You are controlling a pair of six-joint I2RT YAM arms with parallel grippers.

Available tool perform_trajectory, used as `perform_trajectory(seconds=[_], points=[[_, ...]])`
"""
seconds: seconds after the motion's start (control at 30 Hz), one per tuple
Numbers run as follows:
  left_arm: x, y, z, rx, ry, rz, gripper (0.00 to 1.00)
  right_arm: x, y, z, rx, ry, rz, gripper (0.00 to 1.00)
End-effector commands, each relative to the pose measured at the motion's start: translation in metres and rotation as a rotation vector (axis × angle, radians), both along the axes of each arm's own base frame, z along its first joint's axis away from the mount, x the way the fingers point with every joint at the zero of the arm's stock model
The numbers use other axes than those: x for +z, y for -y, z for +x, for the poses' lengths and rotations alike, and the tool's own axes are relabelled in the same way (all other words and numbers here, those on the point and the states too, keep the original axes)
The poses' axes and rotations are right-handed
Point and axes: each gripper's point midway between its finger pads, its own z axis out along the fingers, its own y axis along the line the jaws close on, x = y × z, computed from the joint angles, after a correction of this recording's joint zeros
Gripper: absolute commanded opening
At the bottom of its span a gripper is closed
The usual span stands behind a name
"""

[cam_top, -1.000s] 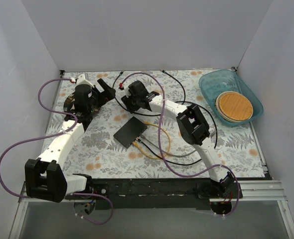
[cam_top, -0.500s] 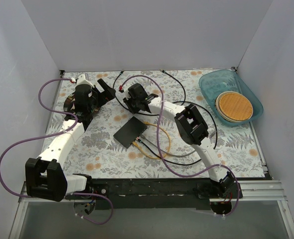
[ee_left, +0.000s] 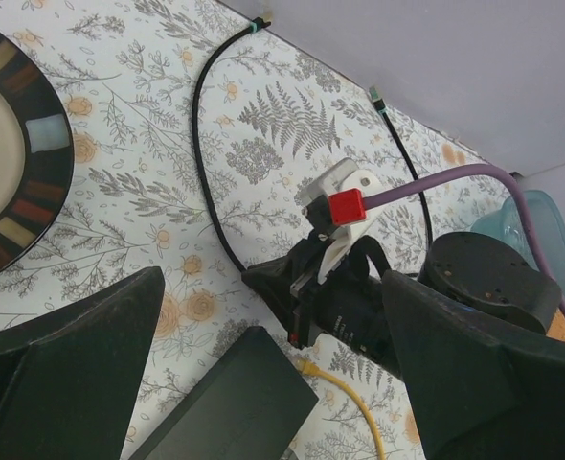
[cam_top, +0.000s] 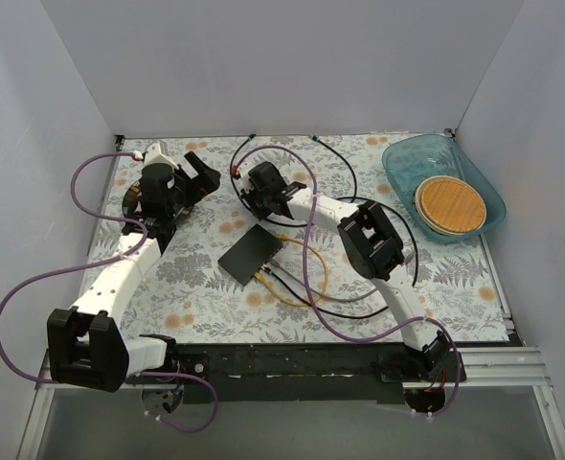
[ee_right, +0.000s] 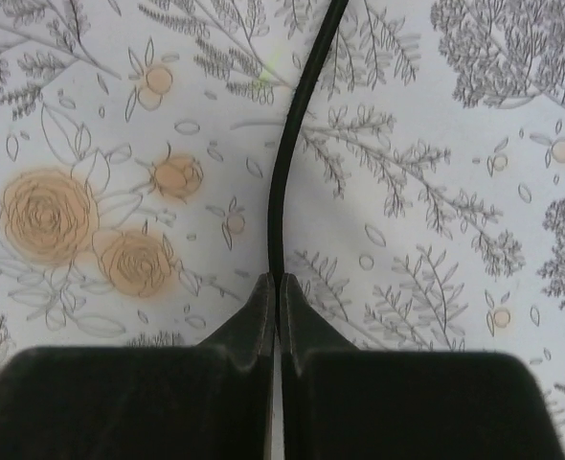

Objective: Insert the plug into the switch port

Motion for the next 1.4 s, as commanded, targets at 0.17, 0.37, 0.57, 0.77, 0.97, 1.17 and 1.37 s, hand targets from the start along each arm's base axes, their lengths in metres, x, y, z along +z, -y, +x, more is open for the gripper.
perform_trajectory(seconds=[0.17, 0.37, 0.57, 0.77, 0.97, 1.17, 1.37], points=[[-0.015, 0.025, -0.005, -0.146, -0.027, -0.086, 0.98, 0.137, 0.033, -0.005, -0.057, 0.15, 0.176, 0.01], [-0.022, 0.05, -0.003, -0.255, -0.025, -0.22, 0.98, 0.184, 0.044, -0.035, -0.01, 0.181, 0.264, 0.01], [-0.025, 0.075, -0.008, -0.368, -0.002, -0.366, 0.98, 0.171, 0.059, -0.072, 0.014, 0.101, 0.294, 0.01], [-0.035, 0.088, -0.011, -0.432, -0.026, -0.447, 0.98, 0.154, 0.069, -0.094, 0.025, 0.061, 0.295, 0.01], [-0.045, 0.072, -0.004, -0.336, -0.05, -0.359, 0.98, 0.134, 0.051, -0.107, 0.127, -0.017, 0.303, 0.18], [-0.049, 0.04, 0.001, -0.176, -0.069, -0.236, 0.98, 0.101, 0.024, -0.098, 0.154, -0.084, 0.292, 0.54], [-0.049, 0.025, 0.001, -0.142, -0.069, -0.229, 0.98, 0.084, -0.004, -0.079, 0.15, -0.101, 0.293, 0.6]])
